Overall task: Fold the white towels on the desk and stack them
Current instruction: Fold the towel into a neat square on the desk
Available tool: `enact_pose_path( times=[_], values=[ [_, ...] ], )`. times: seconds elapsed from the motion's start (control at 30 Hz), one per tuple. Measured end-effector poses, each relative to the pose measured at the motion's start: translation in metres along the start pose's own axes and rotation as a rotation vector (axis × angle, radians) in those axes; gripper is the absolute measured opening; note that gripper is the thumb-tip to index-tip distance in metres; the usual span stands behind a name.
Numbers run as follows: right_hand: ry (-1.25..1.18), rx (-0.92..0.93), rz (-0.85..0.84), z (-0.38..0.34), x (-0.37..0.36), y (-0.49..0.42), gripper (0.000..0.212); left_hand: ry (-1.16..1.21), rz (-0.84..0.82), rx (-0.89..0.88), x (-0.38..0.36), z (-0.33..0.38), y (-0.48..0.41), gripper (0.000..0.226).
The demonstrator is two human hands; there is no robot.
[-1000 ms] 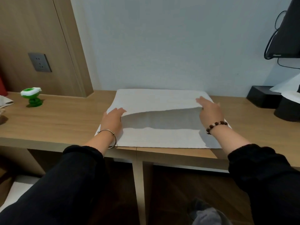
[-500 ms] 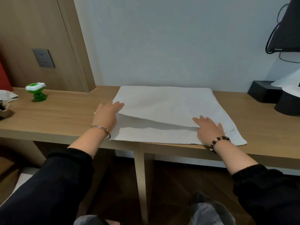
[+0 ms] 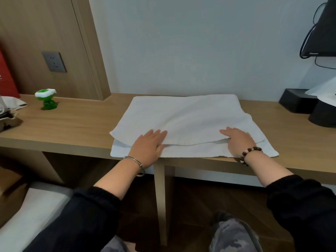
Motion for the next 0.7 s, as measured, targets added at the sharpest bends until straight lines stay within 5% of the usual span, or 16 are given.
enact_pose_path(
  times=[0.07, 0.17, 0.2, 0.33, 0.53, 0.7],
  values=[
    [0.011, 0.004, 0.142, 0.004, 0.026, 0.004, 0.061, -0.04, 0.01, 0.043, -0.009, 0.005, -0.004, 0.05],
    [0.035, 0.06, 0.568, -0.002, 0.069, 0.031, 0.048, -0.083, 0.042, 0.085, -0.015, 0.003, -0.006, 0.051],
    [0.123, 0.055, 0.57, -0.005, 0.065, 0.037, 0.043, -0.077, 0.043, 0.093, -0.016, 0.002, -0.006, 0.051],
    [0.305, -0.149, 0.226, 0.006, 0.024, 0.042, 0.033, -0.067, 0.042, 0.11, -0.018, -0.001, -0.006, 0.051],
    [0.001, 0.265, 0.075, -0.082, 0.0, 0.046, 0.055, 0.003, 0.067, 0.125, -0.014, -0.001, -0.007, 0.044],
    [0.103, 0.258, -0.023, -0.09, -0.028, 0.044, 0.052, 0.065, 0.072, 0.09, 0.005, 0.007, -0.012, 0.045]
  ],
)
Point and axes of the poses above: each hand's wrist, its own y-axis away from the middle knuckle, its own x-axis out of the back of the hand, z = x × y, the point moved 10 cm from there along -y, towards the middle knuckle, and after that the axes turned 1 degree about -x, right-handed, at the moved point
